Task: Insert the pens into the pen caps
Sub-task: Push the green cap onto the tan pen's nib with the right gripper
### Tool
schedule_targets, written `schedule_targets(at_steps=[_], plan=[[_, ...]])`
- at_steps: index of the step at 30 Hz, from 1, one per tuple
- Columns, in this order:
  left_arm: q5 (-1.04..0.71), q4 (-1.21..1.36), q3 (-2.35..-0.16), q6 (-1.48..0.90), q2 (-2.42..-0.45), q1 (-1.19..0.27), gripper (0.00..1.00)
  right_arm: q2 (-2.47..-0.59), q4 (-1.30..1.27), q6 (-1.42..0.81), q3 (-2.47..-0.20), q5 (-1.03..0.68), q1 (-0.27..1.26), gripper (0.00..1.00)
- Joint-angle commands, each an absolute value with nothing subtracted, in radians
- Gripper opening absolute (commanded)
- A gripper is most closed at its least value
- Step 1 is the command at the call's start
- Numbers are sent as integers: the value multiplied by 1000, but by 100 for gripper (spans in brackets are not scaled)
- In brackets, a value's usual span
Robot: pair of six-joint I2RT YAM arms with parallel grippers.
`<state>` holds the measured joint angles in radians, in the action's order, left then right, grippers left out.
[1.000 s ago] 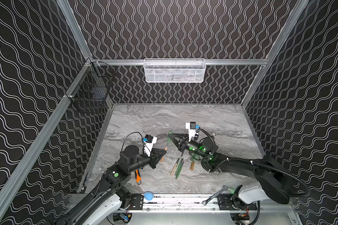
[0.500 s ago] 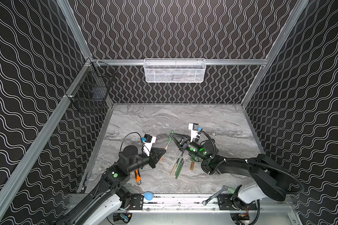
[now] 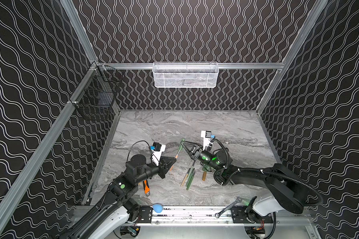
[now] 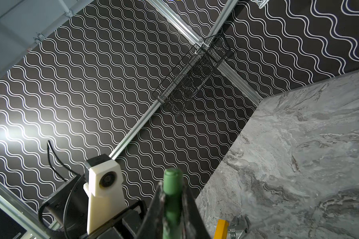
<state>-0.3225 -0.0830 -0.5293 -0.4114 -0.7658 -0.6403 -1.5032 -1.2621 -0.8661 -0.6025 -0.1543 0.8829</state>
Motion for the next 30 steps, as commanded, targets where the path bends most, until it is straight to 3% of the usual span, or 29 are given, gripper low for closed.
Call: schedule_targets(at_steps=[1,30], plan=[[-315,-18,-528,-393,-761,-637,0,-1498,-1310,-888,-613,-144,885,0],[-310,-7,-534,-388,-782,-637,0,-1512,-1321,-918,-629,-166,885,0]])
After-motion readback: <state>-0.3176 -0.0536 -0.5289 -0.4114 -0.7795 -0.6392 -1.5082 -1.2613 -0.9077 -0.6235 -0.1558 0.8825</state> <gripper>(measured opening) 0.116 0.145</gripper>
